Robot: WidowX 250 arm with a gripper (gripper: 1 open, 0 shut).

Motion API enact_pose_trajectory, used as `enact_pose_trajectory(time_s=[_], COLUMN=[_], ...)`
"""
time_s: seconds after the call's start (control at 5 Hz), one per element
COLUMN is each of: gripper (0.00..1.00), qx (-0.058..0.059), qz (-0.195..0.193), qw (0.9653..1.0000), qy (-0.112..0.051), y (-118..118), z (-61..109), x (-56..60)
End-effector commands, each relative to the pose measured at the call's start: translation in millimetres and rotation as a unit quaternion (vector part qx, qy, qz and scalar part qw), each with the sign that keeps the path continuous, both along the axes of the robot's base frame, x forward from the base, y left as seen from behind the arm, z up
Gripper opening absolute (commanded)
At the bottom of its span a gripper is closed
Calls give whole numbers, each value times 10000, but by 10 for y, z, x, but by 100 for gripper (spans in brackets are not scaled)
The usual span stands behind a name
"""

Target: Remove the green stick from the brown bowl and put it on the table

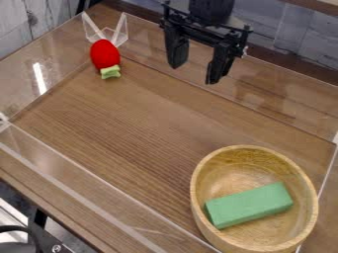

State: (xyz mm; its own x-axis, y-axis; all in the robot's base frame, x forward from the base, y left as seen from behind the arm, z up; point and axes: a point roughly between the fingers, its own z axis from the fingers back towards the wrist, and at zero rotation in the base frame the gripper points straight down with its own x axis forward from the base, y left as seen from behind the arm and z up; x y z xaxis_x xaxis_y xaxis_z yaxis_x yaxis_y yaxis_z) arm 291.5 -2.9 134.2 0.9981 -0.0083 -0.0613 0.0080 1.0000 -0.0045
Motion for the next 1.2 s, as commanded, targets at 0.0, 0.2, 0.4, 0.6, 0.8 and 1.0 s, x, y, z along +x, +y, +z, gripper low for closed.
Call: enact_pose_trajectory(time_s=[0.0, 0.2, 0.4, 0.6, 0.8, 1.0], gripper=[100, 100, 100, 100, 100, 100], qx=[-48, -115, -150, -178, -182, -237], qz=[-163, -600, -1057, -1324, -1318, -1334], qw=[9998, 9979, 9942, 9910, 9911, 9906], qy=[124, 223, 141, 49, -68, -163], y=[-42, -274, -498, -686, -846, -1047], z=[-57, -125, -203, -272, -232, -193], x=[-117, -320, -477, -600, -703, -802])
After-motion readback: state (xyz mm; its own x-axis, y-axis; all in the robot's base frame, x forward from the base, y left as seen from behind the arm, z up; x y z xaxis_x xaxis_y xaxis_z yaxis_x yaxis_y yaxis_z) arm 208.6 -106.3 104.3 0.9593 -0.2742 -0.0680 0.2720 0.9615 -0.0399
